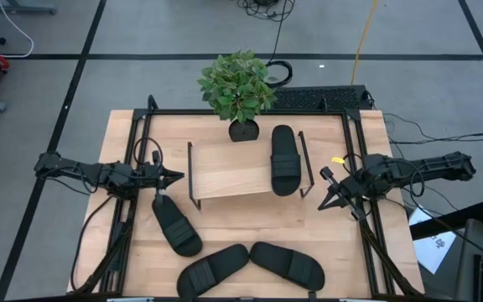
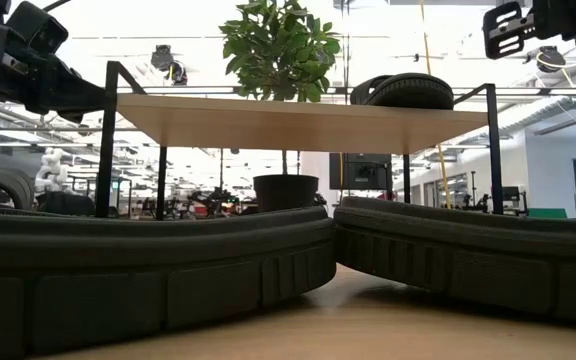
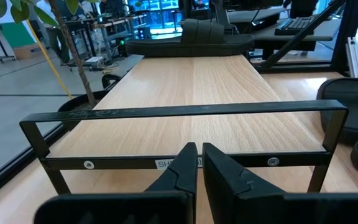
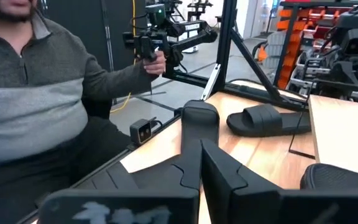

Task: Pick and place slides into the shelf
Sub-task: Put the black slide on the shelf

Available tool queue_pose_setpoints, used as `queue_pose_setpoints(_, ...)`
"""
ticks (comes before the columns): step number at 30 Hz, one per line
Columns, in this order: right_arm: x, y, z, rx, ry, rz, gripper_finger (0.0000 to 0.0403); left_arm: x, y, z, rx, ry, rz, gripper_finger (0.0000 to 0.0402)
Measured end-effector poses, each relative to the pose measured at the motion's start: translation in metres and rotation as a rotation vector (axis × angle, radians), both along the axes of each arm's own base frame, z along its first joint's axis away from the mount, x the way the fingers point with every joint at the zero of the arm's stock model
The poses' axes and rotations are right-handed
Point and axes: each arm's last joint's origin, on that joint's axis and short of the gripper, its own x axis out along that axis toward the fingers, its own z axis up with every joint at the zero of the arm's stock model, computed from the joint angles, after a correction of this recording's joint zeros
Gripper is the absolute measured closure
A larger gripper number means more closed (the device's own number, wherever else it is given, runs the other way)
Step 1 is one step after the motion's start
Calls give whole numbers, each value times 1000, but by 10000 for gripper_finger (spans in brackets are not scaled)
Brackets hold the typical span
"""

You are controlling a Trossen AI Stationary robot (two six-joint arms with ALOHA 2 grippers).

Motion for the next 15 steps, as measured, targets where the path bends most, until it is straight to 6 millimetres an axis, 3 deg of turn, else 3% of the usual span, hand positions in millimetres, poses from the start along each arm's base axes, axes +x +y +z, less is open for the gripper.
queue_pose_setpoints(10, 0, 0, -2, 3, 27, -1, 403, 1, -2, 5, -107, -57, -71, 378)
queue_pose_setpoints(15, 0, 0, -2, -16, 15, 2, 403, -3, -8, 28, -193, -114, -296, 378)
